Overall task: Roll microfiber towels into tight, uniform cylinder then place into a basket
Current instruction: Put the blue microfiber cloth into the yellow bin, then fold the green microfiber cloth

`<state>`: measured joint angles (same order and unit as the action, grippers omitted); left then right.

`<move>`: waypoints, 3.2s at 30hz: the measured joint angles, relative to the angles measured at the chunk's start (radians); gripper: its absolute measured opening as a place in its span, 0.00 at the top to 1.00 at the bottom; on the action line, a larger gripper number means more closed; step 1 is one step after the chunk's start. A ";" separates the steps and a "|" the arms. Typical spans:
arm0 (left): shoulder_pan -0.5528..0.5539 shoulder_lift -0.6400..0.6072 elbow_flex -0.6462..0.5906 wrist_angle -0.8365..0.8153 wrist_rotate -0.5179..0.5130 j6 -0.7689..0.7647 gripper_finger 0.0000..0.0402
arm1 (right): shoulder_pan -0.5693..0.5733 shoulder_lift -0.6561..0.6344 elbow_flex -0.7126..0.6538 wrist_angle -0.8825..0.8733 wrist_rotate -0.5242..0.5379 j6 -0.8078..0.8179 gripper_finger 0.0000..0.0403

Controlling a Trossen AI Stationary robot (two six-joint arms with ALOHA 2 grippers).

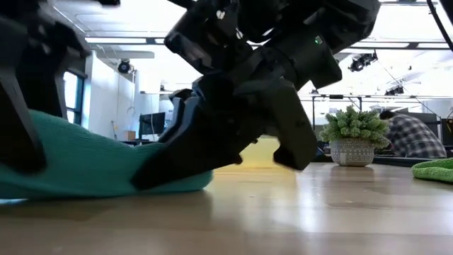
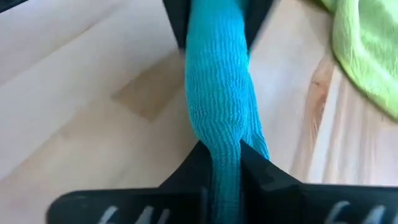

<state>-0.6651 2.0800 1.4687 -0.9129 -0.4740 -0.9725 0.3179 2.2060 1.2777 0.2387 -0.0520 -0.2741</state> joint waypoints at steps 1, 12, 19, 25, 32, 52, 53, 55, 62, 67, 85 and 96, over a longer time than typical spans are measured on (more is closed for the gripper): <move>-0.001 0.000 0.019 -0.031 0.000 0.008 0.62 | -0.011 -0.012 -0.001 -0.023 -0.013 -0.001 0.97; -0.004 -0.004 0.144 -0.194 -0.015 0.038 0.62 | -0.177 -0.220 -0.006 -0.407 -0.063 -0.058 0.97; -0.003 -0.005 0.144 -0.271 -0.027 -0.006 0.62 | -0.295 -0.386 -0.004 -0.502 -0.058 -0.139 0.97; -0.003 -0.031 0.146 -0.387 -0.028 -0.093 0.62 | -0.452 -0.463 -0.002 -0.517 -0.054 -0.189 0.97; -0.010 -0.056 0.144 -0.522 -0.037 -0.136 0.62 | -0.647 -0.386 -0.003 -0.502 -0.059 -0.286 0.97; -0.002 -0.121 0.067 -0.546 -0.125 -0.221 0.62 | -0.811 -0.197 -0.002 -0.388 -0.077 -0.310 0.97; -0.002 -0.121 0.067 -0.547 -0.125 -0.221 0.62 | -0.815 -0.193 -0.002 -0.381 -0.077 -0.310 0.97; -0.002 -0.122 0.067 -0.548 -0.125 -0.221 0.62 | -0.822 -0.192 -0.002 -0.385 -0.077 -0.310 0.97; -0.002 -0.122 0.067 -0.547 -0.138 -0.221 0.62 | -0.835 -0.186 -0.002 -0.348 -0.076 -0.310 0.97; -0.002 -0.122 0.067 -0.546 -0.141 -0.221 0.62 | -0.837 -0.173 -0.002 -0.348 -0.073 -0.310 0.97; 0.016 -0.131 0.068 -0.555 -0.148 -0.219 0.62 | -0.816 -0.203 -0.002 -0.422 0.115 -0.222 0.45; 0.024 -0.130 0.068 -0.549 -0.170 -0.203 0.62 | -0.763 -0.336 -0.002 -0.619 0.088 -0.158 0.42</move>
<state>-0.6407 1.9495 1.5364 -1.4624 -0.6436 -1.1751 -0.4456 1.8701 1.2758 -0.3801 0.0357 -0.4323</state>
